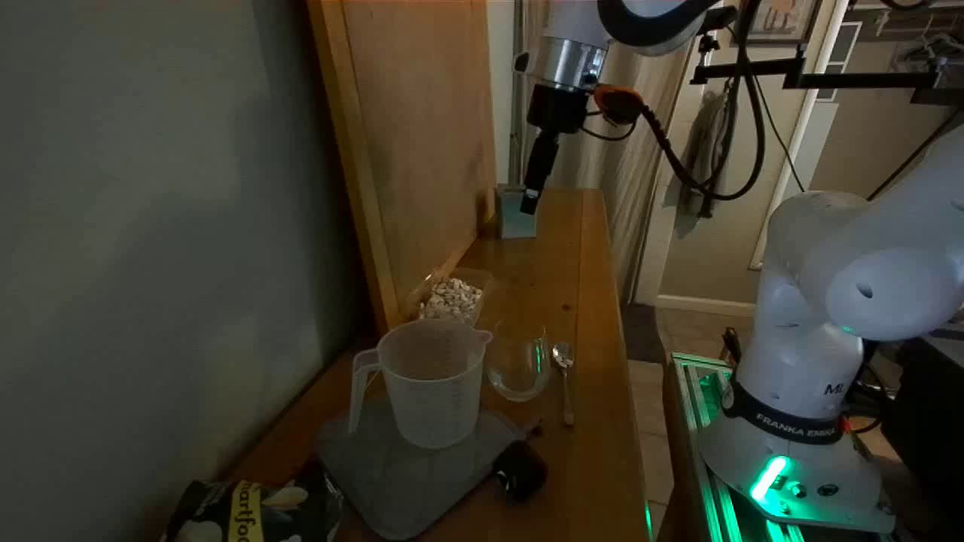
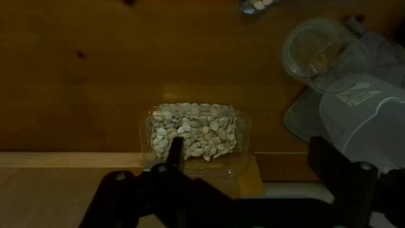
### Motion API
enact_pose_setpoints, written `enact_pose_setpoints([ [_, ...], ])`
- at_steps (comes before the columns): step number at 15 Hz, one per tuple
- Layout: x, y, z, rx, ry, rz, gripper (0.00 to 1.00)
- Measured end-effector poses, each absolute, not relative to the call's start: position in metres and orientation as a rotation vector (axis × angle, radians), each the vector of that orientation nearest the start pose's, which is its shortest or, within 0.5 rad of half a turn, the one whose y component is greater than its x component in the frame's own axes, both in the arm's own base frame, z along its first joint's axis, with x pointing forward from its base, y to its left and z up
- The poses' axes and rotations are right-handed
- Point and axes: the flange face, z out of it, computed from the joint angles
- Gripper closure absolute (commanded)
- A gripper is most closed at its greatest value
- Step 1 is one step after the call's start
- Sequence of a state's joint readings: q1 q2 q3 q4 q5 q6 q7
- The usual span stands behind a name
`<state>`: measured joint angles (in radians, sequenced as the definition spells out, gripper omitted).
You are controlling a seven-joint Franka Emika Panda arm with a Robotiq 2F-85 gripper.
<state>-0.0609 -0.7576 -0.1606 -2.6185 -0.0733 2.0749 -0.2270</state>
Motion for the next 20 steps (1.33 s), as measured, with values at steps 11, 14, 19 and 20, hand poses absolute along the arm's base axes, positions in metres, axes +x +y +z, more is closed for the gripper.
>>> enact_pose_setpoints([
  [11, 0.338, -0.054, 0.448, -3.092, -0.194, -0.103, 0.0],
  [14, 0.34, -0.043, 0.427, -3.064, -0.224, -0.018, 0.0],
  [19, 0.347, -0.029, 0.4, -3.037, -0.288, 0.06, 0.0],
  [20, 0.35, -0.027, 0.395, -3.039, -0.295, 0.065, 0.0],
])
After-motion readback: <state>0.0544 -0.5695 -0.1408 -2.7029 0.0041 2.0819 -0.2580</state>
